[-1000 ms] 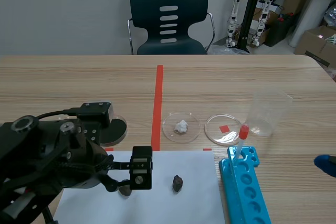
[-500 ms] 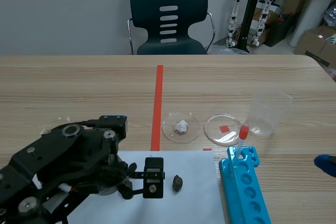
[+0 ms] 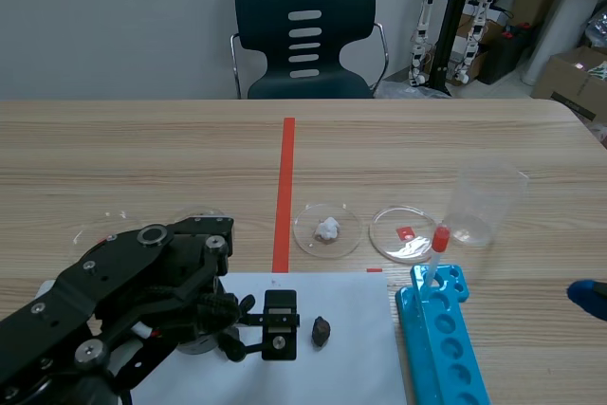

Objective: Pick up the middle mineral with the left hand

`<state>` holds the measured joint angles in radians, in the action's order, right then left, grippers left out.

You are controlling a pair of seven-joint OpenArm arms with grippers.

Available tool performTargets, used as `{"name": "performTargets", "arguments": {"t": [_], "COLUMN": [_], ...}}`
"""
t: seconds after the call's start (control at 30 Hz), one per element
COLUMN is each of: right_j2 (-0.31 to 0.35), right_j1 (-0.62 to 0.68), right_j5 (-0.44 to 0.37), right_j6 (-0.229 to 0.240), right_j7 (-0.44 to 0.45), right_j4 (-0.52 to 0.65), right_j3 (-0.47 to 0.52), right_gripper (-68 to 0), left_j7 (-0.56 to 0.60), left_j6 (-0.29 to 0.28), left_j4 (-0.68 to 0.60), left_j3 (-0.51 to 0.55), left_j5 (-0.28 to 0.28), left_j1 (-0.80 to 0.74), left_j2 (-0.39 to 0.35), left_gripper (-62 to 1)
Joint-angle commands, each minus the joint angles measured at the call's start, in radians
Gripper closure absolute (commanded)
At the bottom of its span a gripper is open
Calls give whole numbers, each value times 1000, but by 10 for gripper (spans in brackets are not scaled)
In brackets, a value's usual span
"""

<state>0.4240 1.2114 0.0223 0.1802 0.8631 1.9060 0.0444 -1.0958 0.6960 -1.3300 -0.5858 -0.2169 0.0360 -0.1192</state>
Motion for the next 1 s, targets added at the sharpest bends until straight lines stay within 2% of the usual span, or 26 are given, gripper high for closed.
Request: {"name": "performTargets", "arguments": {"t": [0.0,0.3,0.47,0.97], "right_j2": [3,3,3,3], "right_j1": [-1,-1,-1,-1], "right_j5": [-7,-7,-7,-7], "right_j6": [0,0,0,0], "right_j7": [11,11,12,11], "right_j4": [10,10,10,10], "right_j3": [2,2,2,2], "right_gripper": [-621,-621,-621,-621], "left_j7": [3,-5,-14,-24], "left_j6": [2,2,2,2], "left_j4": [-10,-14,-43,-50], "left_j3": [3,3,3,3], "left_j5": [1,2,27,27], "left_j1": [3,0,-15,-19], "left_j2": [5,5,2,0], "left_gripper": [-623,-623,-623,-623]}}
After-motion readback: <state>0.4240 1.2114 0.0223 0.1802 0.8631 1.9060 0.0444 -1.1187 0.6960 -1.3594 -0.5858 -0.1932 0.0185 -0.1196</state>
